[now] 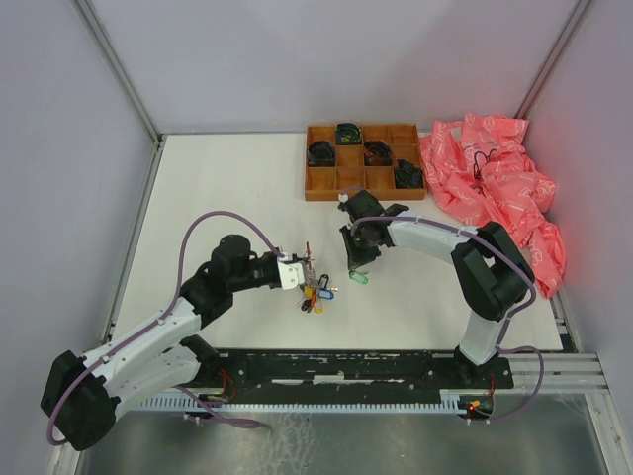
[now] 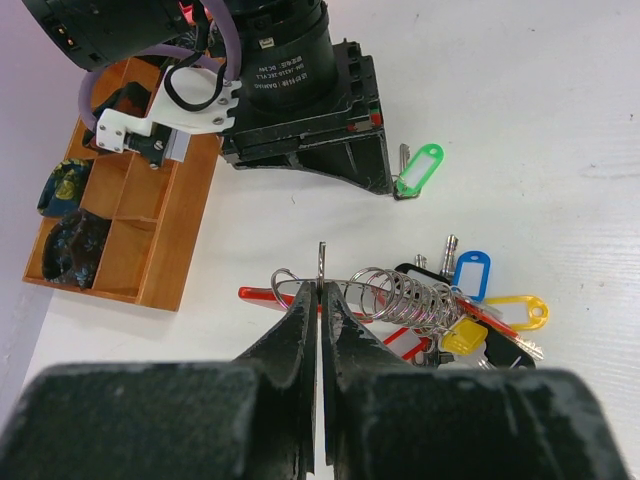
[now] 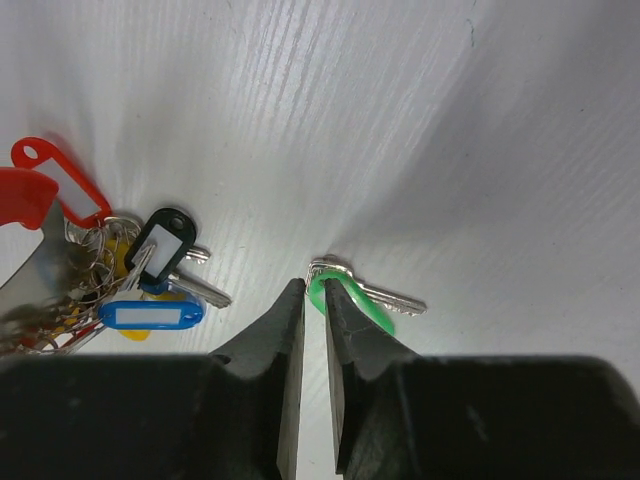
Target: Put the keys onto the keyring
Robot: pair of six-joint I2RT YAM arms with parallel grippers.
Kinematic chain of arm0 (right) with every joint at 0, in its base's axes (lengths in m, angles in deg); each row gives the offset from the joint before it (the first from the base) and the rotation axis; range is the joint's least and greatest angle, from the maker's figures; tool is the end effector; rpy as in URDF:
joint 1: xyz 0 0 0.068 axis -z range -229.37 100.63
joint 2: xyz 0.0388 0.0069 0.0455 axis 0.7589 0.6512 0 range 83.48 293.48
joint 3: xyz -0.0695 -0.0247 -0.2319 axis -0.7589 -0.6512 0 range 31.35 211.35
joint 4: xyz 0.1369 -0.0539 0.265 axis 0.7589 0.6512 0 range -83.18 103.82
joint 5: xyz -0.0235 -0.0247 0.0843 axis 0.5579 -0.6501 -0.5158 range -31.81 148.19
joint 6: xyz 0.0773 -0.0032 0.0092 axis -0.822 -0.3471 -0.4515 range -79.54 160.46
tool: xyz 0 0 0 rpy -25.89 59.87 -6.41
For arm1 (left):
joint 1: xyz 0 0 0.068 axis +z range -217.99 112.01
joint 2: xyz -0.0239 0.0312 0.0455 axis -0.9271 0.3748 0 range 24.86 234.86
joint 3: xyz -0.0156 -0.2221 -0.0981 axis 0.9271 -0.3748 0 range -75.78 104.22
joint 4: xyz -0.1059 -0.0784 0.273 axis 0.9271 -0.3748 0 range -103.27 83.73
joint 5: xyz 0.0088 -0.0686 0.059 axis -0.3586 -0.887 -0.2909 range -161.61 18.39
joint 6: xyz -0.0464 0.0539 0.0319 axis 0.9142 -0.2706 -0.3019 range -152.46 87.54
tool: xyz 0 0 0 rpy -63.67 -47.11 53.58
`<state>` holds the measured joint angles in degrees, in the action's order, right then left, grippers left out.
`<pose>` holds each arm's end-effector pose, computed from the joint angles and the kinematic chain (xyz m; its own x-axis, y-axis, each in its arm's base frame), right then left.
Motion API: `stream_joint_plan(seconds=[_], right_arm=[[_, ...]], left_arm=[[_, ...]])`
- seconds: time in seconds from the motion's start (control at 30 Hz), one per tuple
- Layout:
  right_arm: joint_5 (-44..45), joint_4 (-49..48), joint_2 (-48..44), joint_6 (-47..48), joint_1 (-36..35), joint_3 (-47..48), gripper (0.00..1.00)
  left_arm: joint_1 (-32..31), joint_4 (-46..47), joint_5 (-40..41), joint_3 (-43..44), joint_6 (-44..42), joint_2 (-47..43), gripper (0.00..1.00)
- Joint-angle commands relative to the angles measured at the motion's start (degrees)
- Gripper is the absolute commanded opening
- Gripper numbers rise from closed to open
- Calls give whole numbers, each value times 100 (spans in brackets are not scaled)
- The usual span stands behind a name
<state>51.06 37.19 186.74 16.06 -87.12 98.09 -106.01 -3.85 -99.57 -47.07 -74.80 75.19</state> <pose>0.3085 0.2493 0.0881 -0.9292 -0.2010 -0.3102 -0.2879 0.9200 0.2661 0.2071 -0.2016 0.1989 0.4100 0.4347 -0.8019 0.8344 0.1763 0.5222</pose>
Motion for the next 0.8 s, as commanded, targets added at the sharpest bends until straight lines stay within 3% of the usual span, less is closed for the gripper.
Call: stream_joint_plan(seconds=[0.0,0.23,0.37,0.77], right_arm=[[-125,-165,-218,-40,14,36,21],[84,-107,-158,-118,4,-12,22],[513,-3,-302,-148,12,-47,29],[250,-180,20,-372,-8,-122,34]], left_arm=[[-30,277,-51,157,25,-5,3],[-28,274,-52,155,24,-3,3],[-30,276,-68,161,25,2,3],[-25,260,-90,172,25,23,3]])
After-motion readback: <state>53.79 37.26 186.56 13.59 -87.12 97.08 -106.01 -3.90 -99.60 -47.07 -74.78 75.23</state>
